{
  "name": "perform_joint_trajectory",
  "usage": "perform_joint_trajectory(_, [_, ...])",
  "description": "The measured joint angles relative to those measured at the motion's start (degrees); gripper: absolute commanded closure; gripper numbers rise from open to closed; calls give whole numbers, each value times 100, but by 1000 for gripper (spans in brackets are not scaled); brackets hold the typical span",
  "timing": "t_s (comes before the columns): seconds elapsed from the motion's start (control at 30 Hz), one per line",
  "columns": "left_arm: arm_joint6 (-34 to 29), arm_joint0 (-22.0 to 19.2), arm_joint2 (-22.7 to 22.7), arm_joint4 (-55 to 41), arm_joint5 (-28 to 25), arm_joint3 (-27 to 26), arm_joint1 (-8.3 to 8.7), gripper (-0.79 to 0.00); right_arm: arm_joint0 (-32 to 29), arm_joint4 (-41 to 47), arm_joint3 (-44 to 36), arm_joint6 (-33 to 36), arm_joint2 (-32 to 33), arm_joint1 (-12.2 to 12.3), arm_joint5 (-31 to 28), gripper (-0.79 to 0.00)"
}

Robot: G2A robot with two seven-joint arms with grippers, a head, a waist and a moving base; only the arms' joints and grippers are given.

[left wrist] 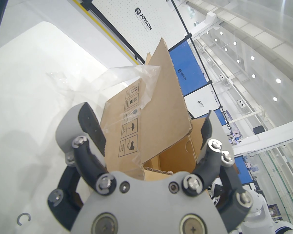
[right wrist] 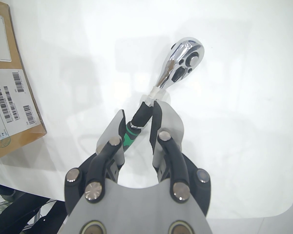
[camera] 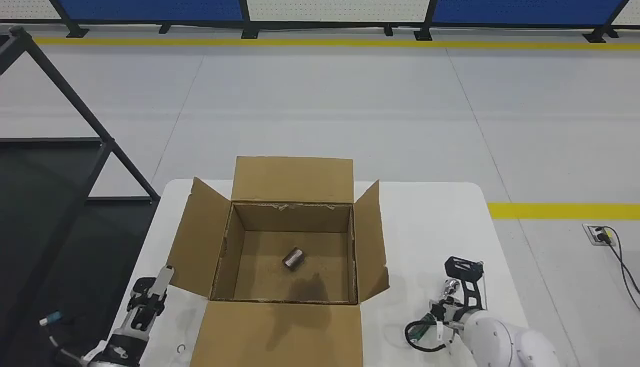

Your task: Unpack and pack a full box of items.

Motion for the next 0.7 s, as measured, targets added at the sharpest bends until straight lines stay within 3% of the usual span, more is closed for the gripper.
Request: perform_joint_trajectory(0.7, [71, -55, -133, -111, 21, 71, -3, -785, 439, -286, 631, 71, -296, -10, 212, -228])
